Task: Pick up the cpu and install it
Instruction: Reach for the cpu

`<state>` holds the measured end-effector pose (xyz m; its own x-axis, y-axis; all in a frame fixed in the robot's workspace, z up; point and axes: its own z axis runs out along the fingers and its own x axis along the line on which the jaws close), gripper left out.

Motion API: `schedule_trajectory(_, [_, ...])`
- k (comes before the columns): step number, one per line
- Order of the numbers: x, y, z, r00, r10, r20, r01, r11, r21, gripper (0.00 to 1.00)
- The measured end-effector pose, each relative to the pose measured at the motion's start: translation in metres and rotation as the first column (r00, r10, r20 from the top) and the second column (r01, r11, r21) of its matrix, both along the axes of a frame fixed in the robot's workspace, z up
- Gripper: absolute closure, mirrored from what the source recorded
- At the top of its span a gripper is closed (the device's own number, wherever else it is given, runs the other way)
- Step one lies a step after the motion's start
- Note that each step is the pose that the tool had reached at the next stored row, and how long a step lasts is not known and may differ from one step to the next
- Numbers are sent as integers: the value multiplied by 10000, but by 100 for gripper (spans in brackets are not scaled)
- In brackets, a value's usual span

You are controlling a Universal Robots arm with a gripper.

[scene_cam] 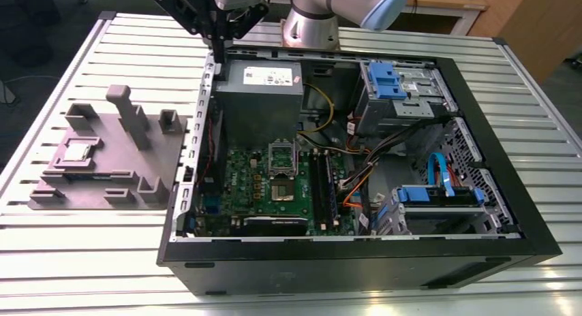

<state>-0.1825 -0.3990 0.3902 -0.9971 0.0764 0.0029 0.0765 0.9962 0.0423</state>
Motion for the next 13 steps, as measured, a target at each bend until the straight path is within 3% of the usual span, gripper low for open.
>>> schedule_trajectory(13, [-71, 1, 0, 10000, 2, 0, -2, 10000, 0, 90])
